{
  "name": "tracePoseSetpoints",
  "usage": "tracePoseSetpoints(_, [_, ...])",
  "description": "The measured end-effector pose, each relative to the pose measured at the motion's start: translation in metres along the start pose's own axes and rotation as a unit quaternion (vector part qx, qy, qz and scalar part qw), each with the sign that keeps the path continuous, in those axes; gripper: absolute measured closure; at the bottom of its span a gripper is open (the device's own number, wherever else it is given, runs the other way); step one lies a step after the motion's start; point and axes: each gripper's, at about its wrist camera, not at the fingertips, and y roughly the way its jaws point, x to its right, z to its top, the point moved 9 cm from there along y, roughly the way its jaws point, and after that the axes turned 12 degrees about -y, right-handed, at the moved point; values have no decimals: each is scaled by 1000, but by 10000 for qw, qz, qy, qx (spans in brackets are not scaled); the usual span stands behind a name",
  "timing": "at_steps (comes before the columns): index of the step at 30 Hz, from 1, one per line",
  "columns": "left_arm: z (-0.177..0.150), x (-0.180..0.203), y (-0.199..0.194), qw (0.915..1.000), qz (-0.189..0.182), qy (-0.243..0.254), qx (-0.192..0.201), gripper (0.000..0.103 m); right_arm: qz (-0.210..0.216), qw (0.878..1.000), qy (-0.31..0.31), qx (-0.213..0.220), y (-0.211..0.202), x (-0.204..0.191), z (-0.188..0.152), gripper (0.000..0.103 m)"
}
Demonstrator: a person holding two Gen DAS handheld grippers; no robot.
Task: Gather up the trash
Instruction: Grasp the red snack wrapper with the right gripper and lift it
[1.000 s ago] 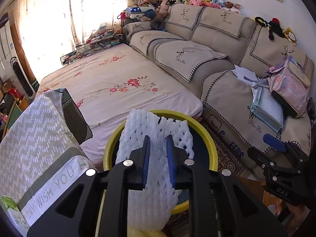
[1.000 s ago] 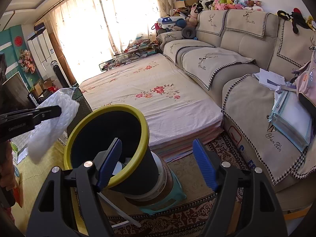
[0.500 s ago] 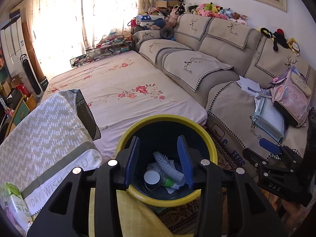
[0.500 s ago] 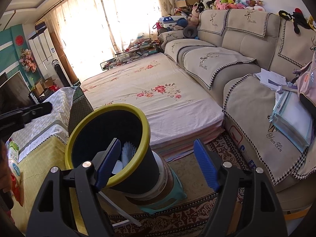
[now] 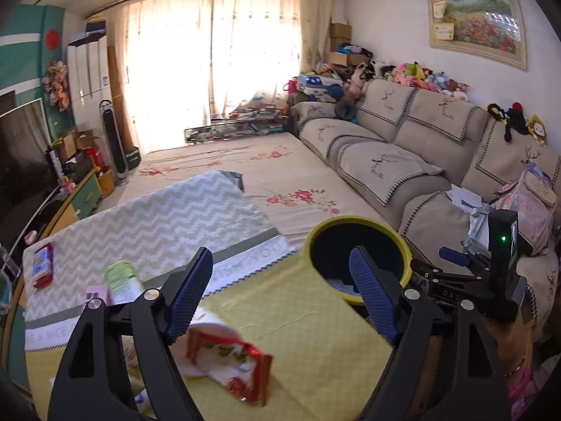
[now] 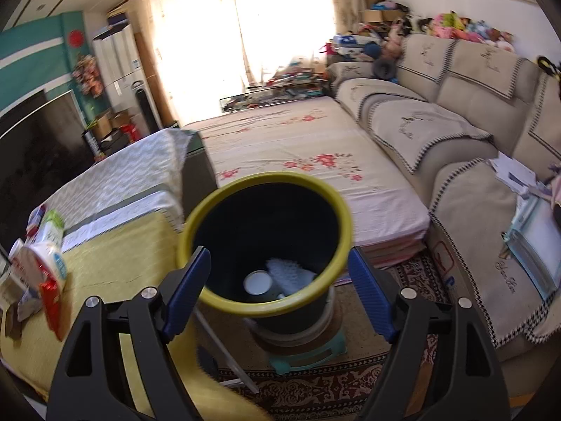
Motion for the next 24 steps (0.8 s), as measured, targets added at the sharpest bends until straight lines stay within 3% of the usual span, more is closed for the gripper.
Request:
tracePoseSetpoints(9, [-25,-124,-95,9899,1137,-524,664,13,1243,9891,-787,77,-14,-131,8,27])
tracePoseSetpoints(17, [-65,-180,-114,9848,1483,-757,500,13,1753,9737,-1456,-1,-22,-222,1,28])
tracePoseSetpoints(24, [-82,-194,-106,9837,1497,-941,334,13,1895,9662,-1702,-397,1,-260,-17,35])
